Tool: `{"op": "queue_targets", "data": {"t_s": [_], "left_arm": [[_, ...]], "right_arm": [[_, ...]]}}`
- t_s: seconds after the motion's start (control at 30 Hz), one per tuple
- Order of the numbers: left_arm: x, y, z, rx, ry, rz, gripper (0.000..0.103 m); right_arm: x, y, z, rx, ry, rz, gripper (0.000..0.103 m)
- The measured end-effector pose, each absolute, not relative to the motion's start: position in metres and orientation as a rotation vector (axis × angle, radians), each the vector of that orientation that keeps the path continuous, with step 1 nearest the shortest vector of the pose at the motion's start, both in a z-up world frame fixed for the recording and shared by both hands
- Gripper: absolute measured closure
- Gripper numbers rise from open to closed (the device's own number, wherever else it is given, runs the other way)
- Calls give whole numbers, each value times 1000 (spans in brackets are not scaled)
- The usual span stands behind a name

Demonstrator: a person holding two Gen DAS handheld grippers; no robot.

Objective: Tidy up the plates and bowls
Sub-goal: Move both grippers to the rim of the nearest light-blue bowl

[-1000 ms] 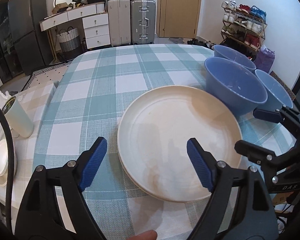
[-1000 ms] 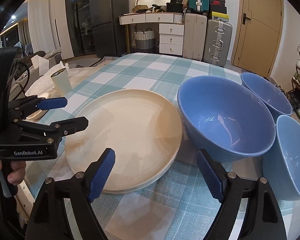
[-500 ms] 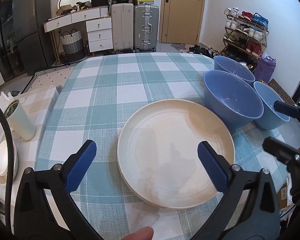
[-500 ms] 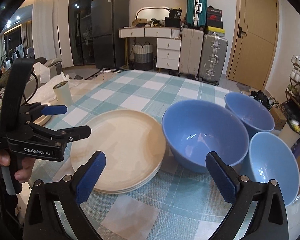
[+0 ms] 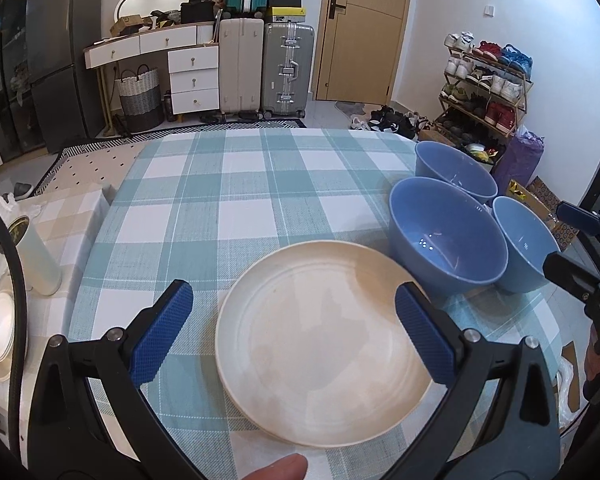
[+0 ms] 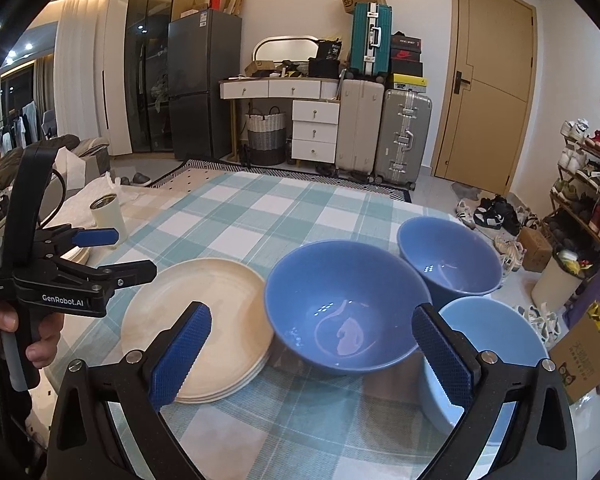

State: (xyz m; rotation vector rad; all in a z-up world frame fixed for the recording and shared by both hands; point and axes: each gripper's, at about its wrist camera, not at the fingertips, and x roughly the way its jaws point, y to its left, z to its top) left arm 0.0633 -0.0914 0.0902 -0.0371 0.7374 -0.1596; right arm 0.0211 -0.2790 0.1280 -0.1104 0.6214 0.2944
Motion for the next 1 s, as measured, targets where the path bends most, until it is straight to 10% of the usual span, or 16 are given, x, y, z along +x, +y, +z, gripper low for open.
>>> {"op": "queue_targets", "data": {"t_s": [1.0], "left_arm": [[144, -196, 153, 55, 694, -280, 2]], "right_arm": [[67, -434, 202, 90, 592, 101, 1]]}}
